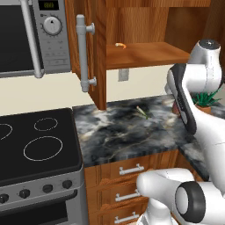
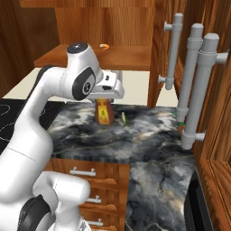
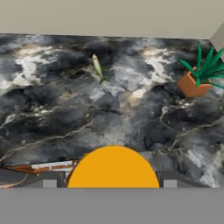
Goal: Pick the cereal and honey bottle from the counter and place them in the cabinets closest to them.
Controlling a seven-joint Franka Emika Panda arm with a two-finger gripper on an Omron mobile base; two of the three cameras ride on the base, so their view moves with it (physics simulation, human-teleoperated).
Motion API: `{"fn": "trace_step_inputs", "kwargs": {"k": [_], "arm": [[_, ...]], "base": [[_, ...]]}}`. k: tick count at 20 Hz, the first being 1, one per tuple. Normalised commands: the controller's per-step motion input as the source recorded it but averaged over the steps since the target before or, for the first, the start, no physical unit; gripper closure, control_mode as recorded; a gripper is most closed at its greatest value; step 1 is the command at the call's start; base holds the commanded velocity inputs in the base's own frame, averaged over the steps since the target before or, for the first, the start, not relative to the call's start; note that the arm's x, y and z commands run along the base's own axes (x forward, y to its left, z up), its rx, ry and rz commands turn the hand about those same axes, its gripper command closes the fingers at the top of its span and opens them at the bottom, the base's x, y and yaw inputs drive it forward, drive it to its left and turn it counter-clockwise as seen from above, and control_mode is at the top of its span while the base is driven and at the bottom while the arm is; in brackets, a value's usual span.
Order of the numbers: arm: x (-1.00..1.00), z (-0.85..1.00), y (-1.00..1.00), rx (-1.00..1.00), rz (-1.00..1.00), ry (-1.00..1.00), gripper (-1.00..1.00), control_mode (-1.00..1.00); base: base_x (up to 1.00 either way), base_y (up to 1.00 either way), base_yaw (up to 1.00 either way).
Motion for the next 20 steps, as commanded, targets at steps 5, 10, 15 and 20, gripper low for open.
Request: {"fn": "trace_step_inputs", "kwargs": {"k": [5,10,15,20], "arm": [[-0.21,0.56,0.0,0.0,0.0,-0.04,1.0,-1.0],[-0.14,0.58,0.01,0.0,0.0,-0.03,1.0,-1.0],[-0.1,0.53,0.03,0.0,0.0,-0.07,1.0,-1.0],[-0.02,0.52,0.2,-0.01,0.0,-0.05,1.0,-1.0]], "base": [[0.0,0.0,0.0],[0.0,0.0,0.0],[0.0,0.0,0.0],[0.0,0.0,0.0]]}}
